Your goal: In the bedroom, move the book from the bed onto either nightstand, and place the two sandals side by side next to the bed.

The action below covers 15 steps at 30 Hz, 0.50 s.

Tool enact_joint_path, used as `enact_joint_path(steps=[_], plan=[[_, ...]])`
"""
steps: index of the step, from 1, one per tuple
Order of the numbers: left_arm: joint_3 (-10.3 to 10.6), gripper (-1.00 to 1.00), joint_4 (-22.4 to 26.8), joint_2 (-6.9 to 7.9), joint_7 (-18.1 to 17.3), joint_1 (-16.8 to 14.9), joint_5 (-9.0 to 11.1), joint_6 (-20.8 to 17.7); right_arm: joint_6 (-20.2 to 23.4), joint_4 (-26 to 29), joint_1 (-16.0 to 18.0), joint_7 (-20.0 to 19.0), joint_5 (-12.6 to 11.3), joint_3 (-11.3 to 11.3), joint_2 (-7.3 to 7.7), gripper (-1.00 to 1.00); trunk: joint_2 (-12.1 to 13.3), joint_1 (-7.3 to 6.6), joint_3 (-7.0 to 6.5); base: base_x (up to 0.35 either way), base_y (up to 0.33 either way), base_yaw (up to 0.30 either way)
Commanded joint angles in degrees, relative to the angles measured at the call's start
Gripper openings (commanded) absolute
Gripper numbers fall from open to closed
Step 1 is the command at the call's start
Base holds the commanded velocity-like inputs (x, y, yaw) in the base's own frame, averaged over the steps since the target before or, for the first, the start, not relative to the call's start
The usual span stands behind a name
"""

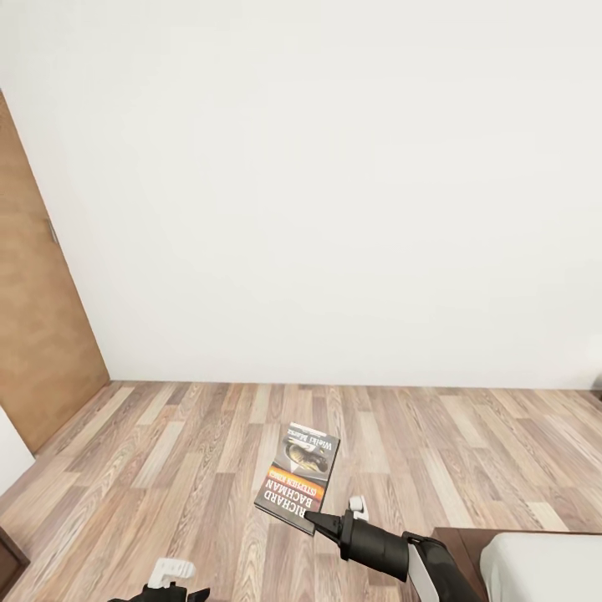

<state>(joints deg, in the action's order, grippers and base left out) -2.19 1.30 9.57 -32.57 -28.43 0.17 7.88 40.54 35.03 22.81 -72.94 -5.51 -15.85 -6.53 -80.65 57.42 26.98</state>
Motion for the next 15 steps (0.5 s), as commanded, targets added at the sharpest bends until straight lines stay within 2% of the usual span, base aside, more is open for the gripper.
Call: enact_joint_path(steps=[1,15], plan=[[-0.18,1.00,-0.07,0.01,-0.22,-0.04,0.01,0.12,0.42,-0.01,0.04,-0.18,0.11,-0.24,-0.06,-1.00,-0.03,0.00,-0.03,0.000,0.000,0.000],[-0.18,1.00,-0.07,0.01,-0.22,-0.04,0.01,0.12,0.42,-0.05,0.04,-0.16,0.07,-0.24,-0.06,-1.00,-0.03,0.00,-0.73,0.000,0.000,0.000]])
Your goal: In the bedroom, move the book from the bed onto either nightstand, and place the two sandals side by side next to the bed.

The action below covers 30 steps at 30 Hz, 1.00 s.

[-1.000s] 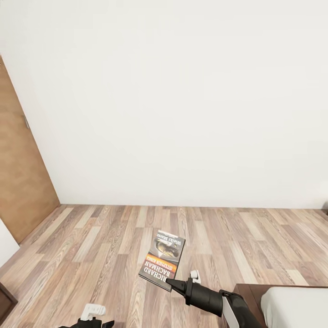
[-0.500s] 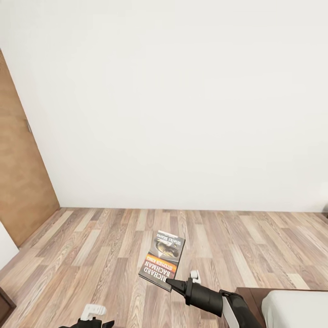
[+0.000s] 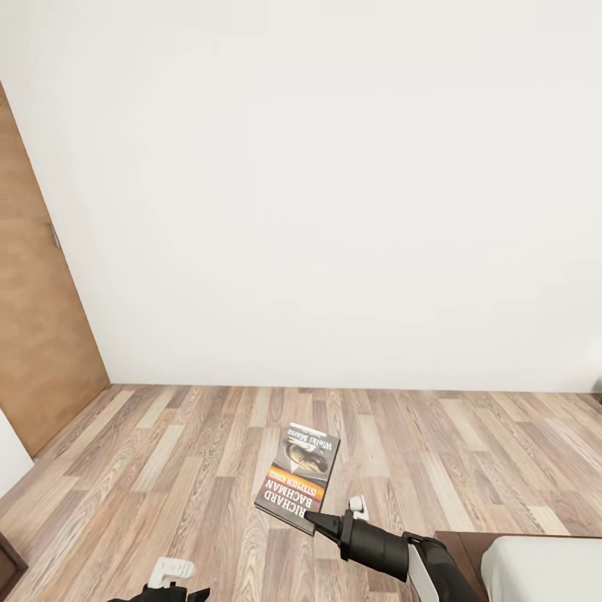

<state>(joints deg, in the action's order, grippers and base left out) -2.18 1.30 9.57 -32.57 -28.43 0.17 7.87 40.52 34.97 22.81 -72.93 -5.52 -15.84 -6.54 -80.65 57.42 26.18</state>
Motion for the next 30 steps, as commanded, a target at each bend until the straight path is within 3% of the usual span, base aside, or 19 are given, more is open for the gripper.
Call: enact_joint_path(steps=[1,19,30], plan=[[-0.19,1.00,-0.07,0.01,-0.22,-0.04,0.01,0.14,0.44,0.01,0.04,-0.16,0.07,-0.25,-0.06,-1.00,-0.03,0.00,0.06,0.000,0.000,0.000],[-0.25,1.00,-0.07,-0.43,-0.24,-0.04,0.01,0.13,0.14,0.01,0.04,-0.11,0.15,-0.25,-0.06,-1.00,-0.03,0.00,0.06,0.006,0.005,0.000],[-0.28,1.00,-0.07,-0.43,-0.22,-0.04,0.01,0.13,0.12,0.01,0.04,-0.11,0.15,-0.25,-0.06,-1.00,-0.03,0.00,0.06,0.229,0.188,0.000]])
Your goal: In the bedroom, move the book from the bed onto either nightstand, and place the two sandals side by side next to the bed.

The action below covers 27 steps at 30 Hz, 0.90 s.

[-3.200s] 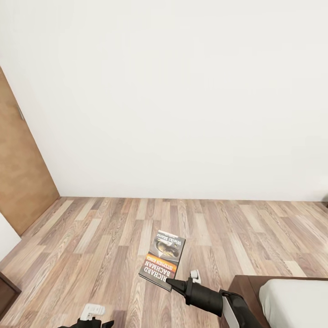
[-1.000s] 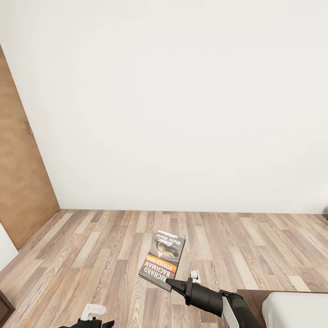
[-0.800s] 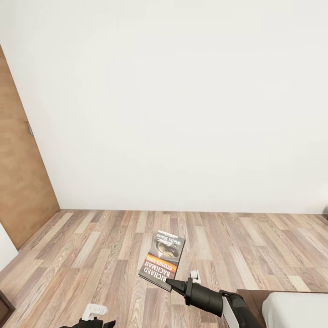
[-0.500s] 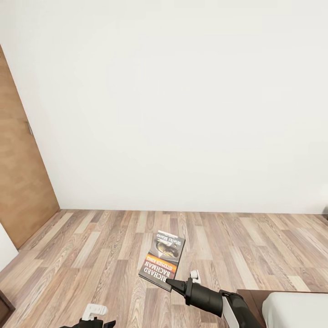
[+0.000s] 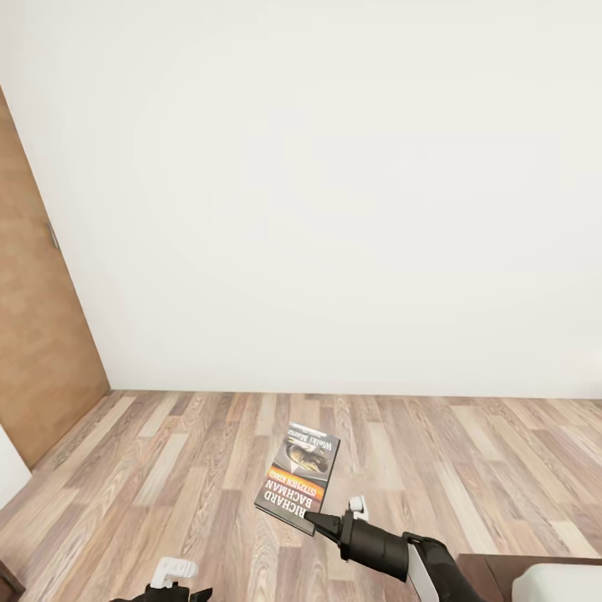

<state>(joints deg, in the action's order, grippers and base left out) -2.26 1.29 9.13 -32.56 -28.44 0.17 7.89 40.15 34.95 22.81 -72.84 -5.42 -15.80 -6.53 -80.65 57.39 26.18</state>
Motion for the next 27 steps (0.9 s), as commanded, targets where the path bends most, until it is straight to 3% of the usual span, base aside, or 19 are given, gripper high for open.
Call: enact_joint_path(steps=[1,11,18,27], plan=[[-0.20,1.00,-0.06,0.01,-0.24,-0.04,0.01,0.11,0.47,0.03,0.04,-0.20,0.06,-0.29,-0.07,-1.00,-0.03,0.03,0.06,0.256,0.173,0.000],[-0.20,1.00,-0.06,0.01,-0.27,-0.05,0.01,0.22,0.25,-0.65,0.04,-0.12,0.01,-0.29,-0.07,-1.00,-0.03,0.03,0.06,0.174,0.033,0.000],[-0.42,1.00,-0.06,0.11,-0.31,-0.04,0.15,0.20,-5.61,-4.89,0.04,-0.11,-0.02,-0.32,-0.07,-1.00,-0.03,0.03,0.06,0.165,0.001,0.000],[-0.46,1.00,-0.06,0.02,-0.31,-0.04,1.58,0.34,-6.48,-5.41,0.04,-0.20,-0.03,-0.29,-0.07,-1.00,-0.03,0.03,0.06,0.321,0.000,0.000]])
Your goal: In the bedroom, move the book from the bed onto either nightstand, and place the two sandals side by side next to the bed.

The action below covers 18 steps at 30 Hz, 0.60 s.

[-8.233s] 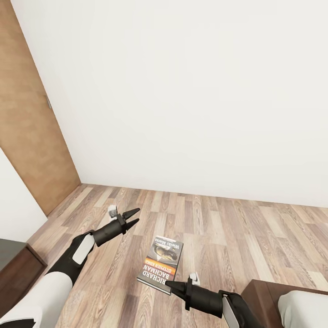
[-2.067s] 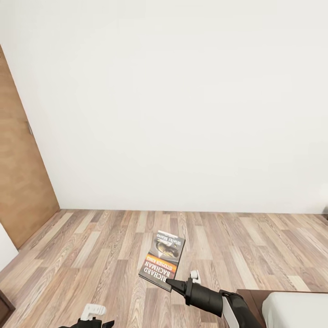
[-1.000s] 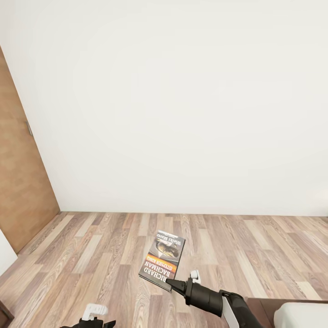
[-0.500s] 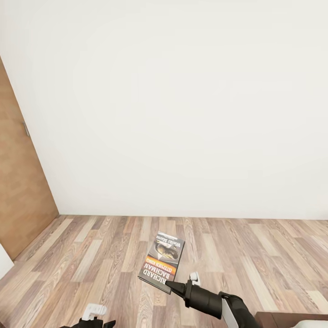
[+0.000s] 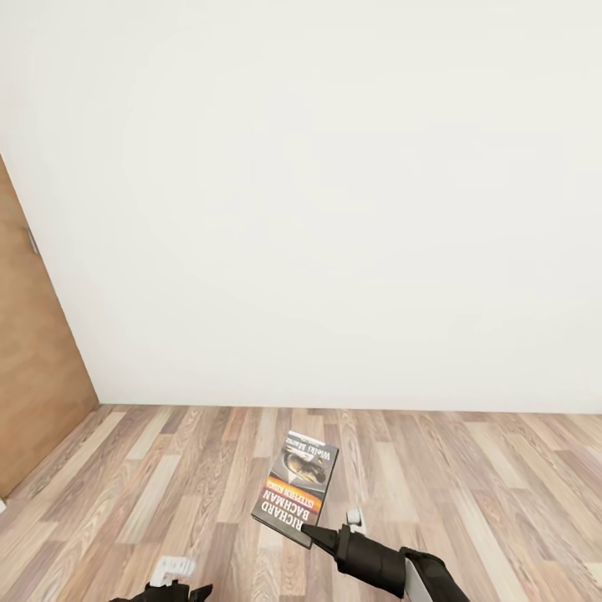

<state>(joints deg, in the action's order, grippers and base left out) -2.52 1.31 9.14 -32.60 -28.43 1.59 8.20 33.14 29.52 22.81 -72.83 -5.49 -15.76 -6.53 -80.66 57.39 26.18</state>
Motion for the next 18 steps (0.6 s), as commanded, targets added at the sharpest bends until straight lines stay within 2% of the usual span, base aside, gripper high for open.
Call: enact_joint_path(steps=[1,18], plan=[[-0.21,1.00,-0.08,0.01,-0.27,-0.05,0.20,0.04,0.53,0.02,0.04,-0.20,0.06,-0.32,-0.06,-1.00,-0.03,0.03,0.06,0.327,0.000,0.000],[-0.21,1.00,-0.16,-0.42,-0.27,-0.05,0.26,-0.02,0.52,-0.34,0.04,-0.20,0.09,-0.32,-0.06,-1.00,-0.03,0.03,0.06,0.323,0.000,0.000]])
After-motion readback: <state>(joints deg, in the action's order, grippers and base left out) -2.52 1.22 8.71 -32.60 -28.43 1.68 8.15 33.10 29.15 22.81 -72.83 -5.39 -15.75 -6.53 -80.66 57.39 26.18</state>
